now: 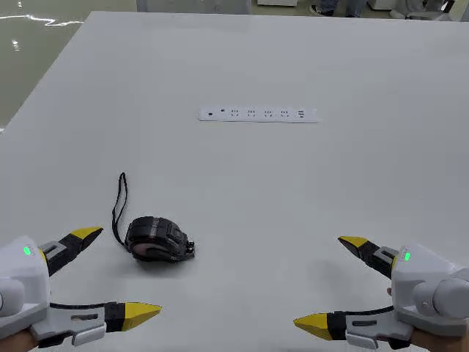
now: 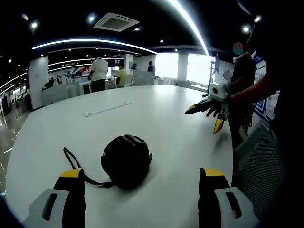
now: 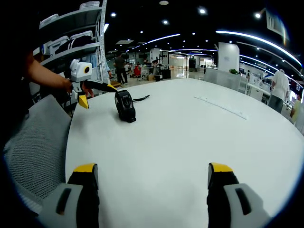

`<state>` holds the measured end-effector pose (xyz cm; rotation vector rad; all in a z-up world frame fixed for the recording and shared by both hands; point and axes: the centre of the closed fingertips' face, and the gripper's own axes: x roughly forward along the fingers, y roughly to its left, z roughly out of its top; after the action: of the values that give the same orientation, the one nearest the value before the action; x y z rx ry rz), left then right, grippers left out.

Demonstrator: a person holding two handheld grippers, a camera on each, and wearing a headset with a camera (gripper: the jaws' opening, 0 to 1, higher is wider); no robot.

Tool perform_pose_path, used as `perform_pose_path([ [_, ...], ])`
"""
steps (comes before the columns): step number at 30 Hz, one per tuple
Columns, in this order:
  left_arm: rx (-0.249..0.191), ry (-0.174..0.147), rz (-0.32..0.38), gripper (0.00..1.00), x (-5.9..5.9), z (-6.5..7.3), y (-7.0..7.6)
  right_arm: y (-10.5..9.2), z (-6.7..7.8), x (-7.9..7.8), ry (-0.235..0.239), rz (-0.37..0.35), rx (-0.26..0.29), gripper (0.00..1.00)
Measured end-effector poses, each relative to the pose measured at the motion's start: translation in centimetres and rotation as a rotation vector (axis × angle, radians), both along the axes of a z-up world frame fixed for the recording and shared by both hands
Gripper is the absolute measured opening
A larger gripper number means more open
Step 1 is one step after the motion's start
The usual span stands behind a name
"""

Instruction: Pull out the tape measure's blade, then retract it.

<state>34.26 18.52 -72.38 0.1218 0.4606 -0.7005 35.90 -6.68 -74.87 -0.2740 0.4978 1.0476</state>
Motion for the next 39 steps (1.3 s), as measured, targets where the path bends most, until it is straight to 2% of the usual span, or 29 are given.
perform_pose_path([
  [12, 0.047, 0.012, -0.067, 0.94, 1.0, 0.2, 0.0, 0.5, -0.1, 1.0, -0.002, 0.06, -0.033, 0.96],
  [19, 0.106, 0.012, -0.132, 0.9, 1.7, -0.1, 0.2, 1.3, -0.6, 1.4, -0.017, 0.117, -0.053, 0.9],
  [27, 0.142, 0.043, -0.199, 0.79, 2.4, -0.6, 0.2, 2.7, -0.7, 2.0, -0.02, 0.172, -0.059, 0.85],
  [30, 0.175, 0.054, -0.228, 0.75, 2.6, -0.8, 0.3, 3.4, -0.7, 2.2, -0.026, 0.192, -0.059, 0.82],
  [34, 0.195, 0.078, -0.267, 0.67, 2.8, -1.1, 0.4, 4.4, -0.7, 2.1, -0.033, 0.242, -0.066, 0.75],
  [39, 0.231, 0.103, -0.315, 0.6, 3.0, -1.6, 0.5, 5.8, -0.9, 2.4, -0.038, 0.276, -0.069, 0.7],
])
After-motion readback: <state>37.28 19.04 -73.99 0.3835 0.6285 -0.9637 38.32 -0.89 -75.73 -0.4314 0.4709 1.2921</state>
